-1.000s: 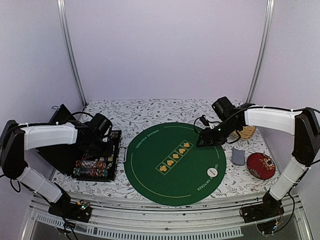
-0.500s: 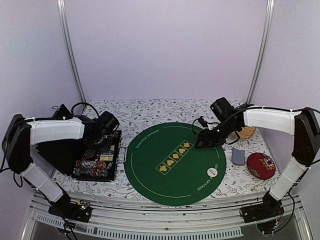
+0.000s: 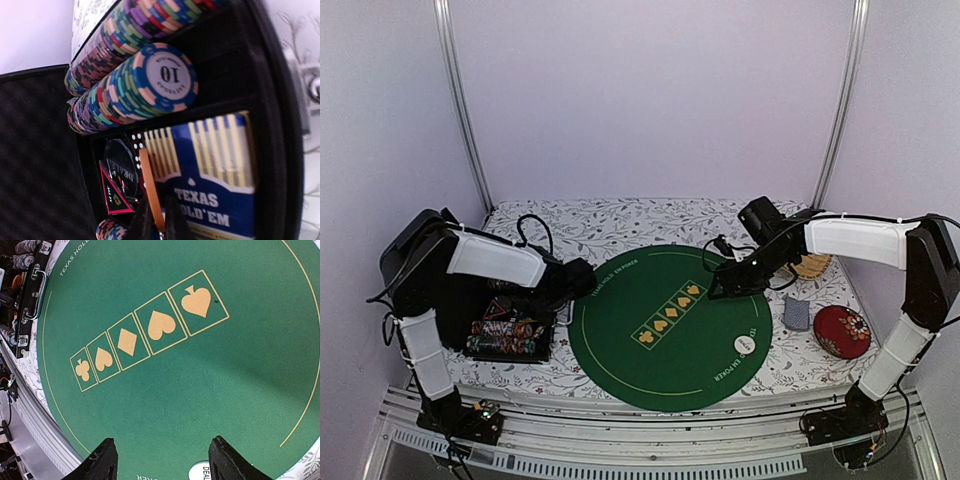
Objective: Distribute texas hold em gaming equipment
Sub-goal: Adjust the small blind button in the poker case, then pick up the small blind button from the poker case.
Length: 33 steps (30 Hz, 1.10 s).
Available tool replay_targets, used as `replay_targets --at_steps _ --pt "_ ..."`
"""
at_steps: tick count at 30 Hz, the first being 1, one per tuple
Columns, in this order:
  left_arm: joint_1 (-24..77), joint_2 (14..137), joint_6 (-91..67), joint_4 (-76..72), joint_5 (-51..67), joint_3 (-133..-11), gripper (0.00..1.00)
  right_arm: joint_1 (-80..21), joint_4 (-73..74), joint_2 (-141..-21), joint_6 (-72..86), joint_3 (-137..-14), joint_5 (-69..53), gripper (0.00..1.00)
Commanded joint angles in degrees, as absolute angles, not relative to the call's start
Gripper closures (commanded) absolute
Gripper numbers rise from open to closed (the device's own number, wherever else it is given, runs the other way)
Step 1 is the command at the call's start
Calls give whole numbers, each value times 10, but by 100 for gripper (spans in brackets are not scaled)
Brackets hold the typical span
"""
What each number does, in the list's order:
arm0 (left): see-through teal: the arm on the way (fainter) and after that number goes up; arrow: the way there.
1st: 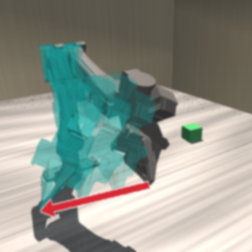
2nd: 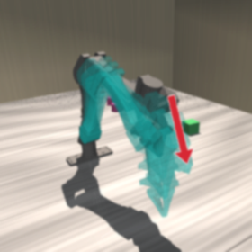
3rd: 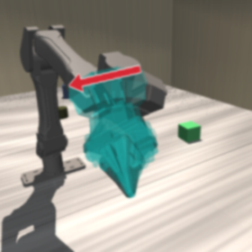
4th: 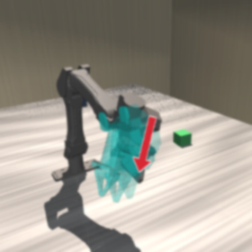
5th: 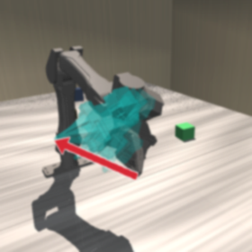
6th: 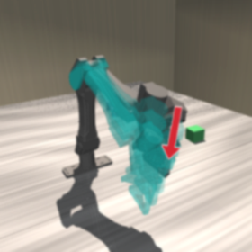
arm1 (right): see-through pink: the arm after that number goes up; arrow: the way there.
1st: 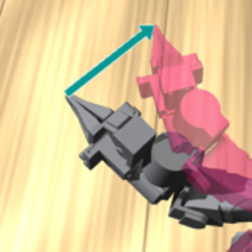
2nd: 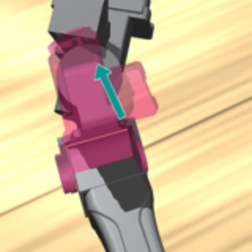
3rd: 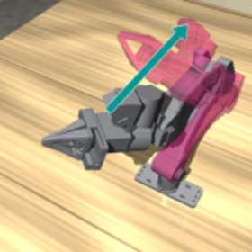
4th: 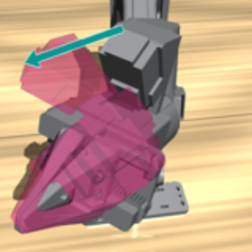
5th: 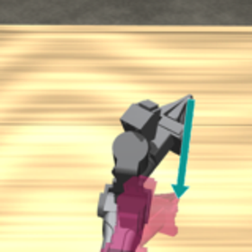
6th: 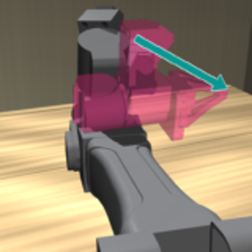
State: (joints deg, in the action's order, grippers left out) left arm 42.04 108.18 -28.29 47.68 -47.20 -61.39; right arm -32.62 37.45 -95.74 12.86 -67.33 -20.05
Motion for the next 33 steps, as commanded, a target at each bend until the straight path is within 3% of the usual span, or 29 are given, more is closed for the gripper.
replay_targets --at_steps 1,6,12,17,25,29,33 --pt "448 1091 -288 450 -399 -626 82 -329 369 -961 133 -679 -204 35" --pt "454 1071 -280 443 -369 -632 70 -330 371 -961 129 -682 -204 35" --pt "460 1044 -267 443 -316 -636 61 -330 375 -966 125 -689 -205 35" --pt "444 998 -259 450 -258 -634 44 -329 380 -970 120 -689 -205 35" --pt "314 869 -266 378 -90 -549 15 -330 380 -973 116 -689 -203 35" --pt "269 843 -267 343 -55 -504 12 -331 380 -973 115 -689 -204 35" --pt "248 843 -263 328 -73 -486 19 -330 378 -974 114 -689 -204 35"
